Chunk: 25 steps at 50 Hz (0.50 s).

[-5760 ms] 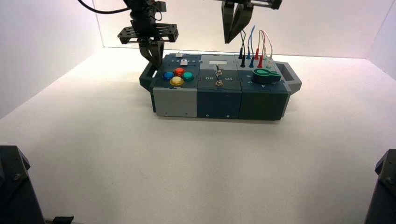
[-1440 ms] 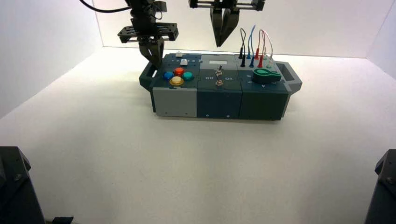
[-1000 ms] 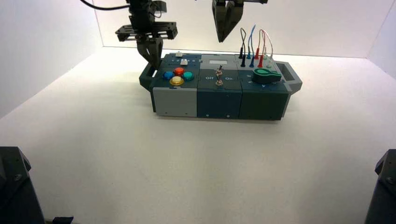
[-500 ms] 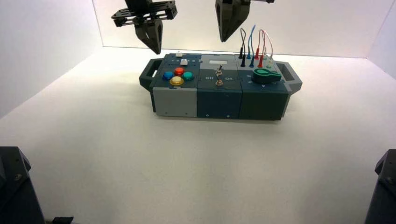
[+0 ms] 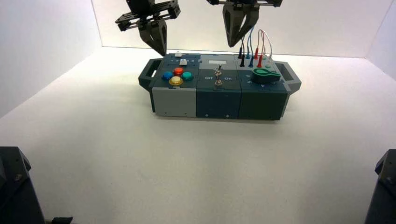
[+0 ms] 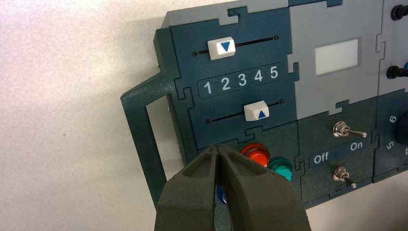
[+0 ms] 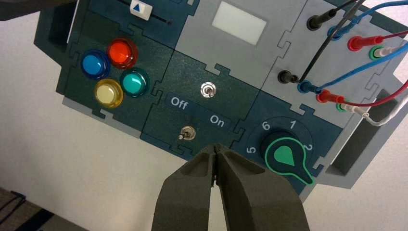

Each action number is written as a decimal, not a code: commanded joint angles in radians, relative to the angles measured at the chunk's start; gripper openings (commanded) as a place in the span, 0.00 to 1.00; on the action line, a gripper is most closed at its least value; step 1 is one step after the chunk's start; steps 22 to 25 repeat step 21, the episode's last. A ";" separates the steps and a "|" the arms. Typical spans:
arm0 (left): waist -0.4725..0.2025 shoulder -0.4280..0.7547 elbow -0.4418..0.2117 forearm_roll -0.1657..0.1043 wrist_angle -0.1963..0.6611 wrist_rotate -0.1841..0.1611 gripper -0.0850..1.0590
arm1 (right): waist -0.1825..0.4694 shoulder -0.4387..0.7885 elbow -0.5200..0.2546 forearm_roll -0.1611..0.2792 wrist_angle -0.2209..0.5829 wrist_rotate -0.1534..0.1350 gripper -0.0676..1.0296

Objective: Flip the top switch on with the right gripper.

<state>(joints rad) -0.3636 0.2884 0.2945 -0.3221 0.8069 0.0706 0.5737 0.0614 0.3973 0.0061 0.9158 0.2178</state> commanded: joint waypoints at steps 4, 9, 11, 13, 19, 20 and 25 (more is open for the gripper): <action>0.000 -0.054 -0.008 -0.003 -0.006 0.003 0.05 | -0.002 -0.029 0.002 0.002 -0.025 -0.006 0.04; 0.000 -0.061 -0.002 -0.003 -0.008 0.003 0.05 | -0.002 -0.029 0.005 0.002 -0.026 -0.006 0.04; -0.002 -0.063 0.003 -0.003 -0.011 0.003 0.05 | -0.002 -0.029 0.008 0.002 -0.028 -0.006 0.04; -0.002 -0.067 0.006 -0.005 -0.014 0.003 0.05 | -0.002 -0.031 0.009 0.002 -0.026 -0.006 0.04; -0.002 -0.071 0.008 -0.003 -0.017 0.003 0.05 | -0.002 -0.032 0.012 0.000 -0.028 -0.006 0.04; -0.002 -0.072 0.006 -0.003 -0.017 0.005 0.05 | -0.003 -0.032 0.012 0.000 -0.028 -0.008 0.04; -0.002 -0.072 0.006 -0.003 -0.017 0.005 0.05 | -0.002 -0.031 0.012 0.000 -0.028 -0.006 0.04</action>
